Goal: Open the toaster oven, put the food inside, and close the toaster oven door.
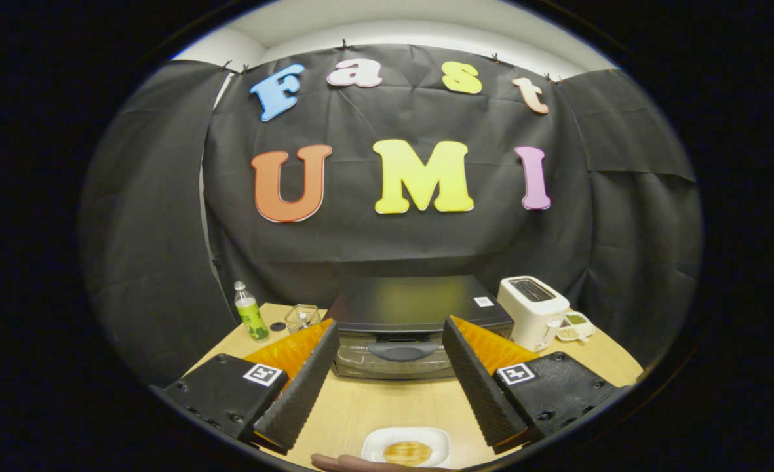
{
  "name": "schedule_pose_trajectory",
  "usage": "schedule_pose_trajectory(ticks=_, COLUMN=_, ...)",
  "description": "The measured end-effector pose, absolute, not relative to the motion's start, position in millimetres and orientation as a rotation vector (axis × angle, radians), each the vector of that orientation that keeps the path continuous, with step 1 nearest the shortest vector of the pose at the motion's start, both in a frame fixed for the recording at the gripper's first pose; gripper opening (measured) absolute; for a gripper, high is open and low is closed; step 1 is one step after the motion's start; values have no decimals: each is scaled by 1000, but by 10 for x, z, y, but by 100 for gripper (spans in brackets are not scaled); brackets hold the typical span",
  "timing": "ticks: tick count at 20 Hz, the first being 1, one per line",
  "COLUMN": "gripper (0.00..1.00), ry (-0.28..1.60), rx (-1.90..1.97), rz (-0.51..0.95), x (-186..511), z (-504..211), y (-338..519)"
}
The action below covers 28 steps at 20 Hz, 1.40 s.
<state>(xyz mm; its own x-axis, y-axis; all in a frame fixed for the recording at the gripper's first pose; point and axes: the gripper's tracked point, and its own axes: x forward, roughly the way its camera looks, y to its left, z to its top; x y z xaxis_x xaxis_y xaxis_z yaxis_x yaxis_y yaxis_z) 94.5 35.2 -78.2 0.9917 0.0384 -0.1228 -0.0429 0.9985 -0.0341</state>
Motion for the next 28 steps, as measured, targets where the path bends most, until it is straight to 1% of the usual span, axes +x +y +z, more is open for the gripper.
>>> schedule_pose_trajectory(ticks=4, gripper=100, ry=182, rx=-39, rz=47, x=1260, z=-969, y=436)
schedule_pose_trajectory(ticks=8, gripper=100, ry=191, rx=-97, rz=17, x=1589, z=-1057, y=318)
schedule_pose_trajectory(ticks=13, gripper=100, ry=276, rx=-74, rz=47, x=1863, z=-1419, y=355)
schedule_pose_trajectory(ticks=24, gripper=100, ry=282, rx=-110, rz=-40, x=2180, z=-1600, y=211)
schedule_pose_trajectory(ticks=25, gripper=100, ry=305, rx=-104, rz=-43, x=2204, z=-1672, y=180)
schedule_pose_trajectory(ticks=28, gripper=100, ry=315, rx=-42, rz=12, x=2226, z=-1707, y=172)
